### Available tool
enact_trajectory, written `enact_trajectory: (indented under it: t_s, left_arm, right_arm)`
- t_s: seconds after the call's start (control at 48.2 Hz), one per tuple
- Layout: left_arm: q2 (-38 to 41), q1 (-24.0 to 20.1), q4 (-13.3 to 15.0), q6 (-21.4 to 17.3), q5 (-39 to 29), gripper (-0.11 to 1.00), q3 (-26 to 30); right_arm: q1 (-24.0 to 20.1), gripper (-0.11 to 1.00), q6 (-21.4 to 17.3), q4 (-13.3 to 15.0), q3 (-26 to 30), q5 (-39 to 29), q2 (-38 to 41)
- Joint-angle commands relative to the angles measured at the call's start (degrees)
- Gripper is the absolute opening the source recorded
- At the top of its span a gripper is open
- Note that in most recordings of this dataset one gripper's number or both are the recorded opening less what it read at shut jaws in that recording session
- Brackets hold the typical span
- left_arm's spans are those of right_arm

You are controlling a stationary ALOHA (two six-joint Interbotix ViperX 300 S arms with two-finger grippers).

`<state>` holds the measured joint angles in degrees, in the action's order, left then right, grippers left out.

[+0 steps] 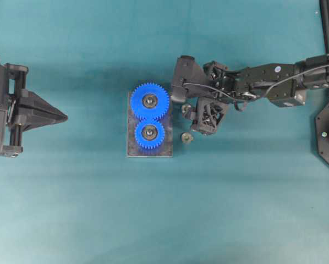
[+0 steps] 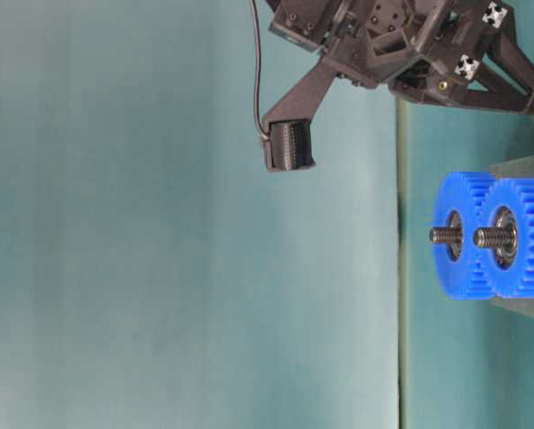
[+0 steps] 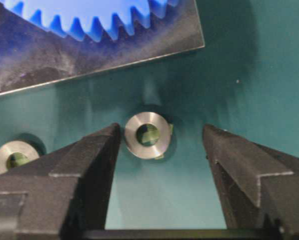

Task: Insert the washer onto the shaft.
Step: 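Close the right gripper on the upper silver washer and lift it, then carry the washer over the upper blue gear's shaft and lower it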

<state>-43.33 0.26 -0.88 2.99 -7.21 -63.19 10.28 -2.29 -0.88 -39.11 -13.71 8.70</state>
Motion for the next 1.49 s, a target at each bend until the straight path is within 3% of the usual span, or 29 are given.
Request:
enact_trajectory:
  t_s: [0.0,0.145,0.311,0.56,0.872,1.474]
  left_arm:
    - [-0.2,0.0,-0.2,0.1,0.3,0.0,0.7]
    - [-0.3,-0.1,-0.2,0.4,0.3,0.0,0.8]
    - [-0.1,-0.1,-0.2,0.4,0.4,0.0,1.0]
    - [0.0,-0.8,-0.2,0.4,0.6,0.0,1.6]
    - [0.0,-0.8,-0.2,0.7,1.0,0.0,1.6]
    - [0.0,-0.8,-0.2,1.0,1.7,0.0,1.3]
  right_arm:
    - [-0.8,0.66,0.2,0.0,0.8,-1.1,-0.3]
    - [-1.1,0.56,-0.1,0.0,0.8,-2.6,-0.3]
    - [-1.1,0.31,-0.2,0.0,1.3,-2.7,-0.4]
    - [-1.1,0.31,-0.2,0.0,3.1,-3.7,-3.0]
    - [-1.5,0.31,-0.1,0.0,8.7,-12.0,-7.9]
    - [-2.0,0.31,0.4,0.0,19.3,-13.4,-3.2]
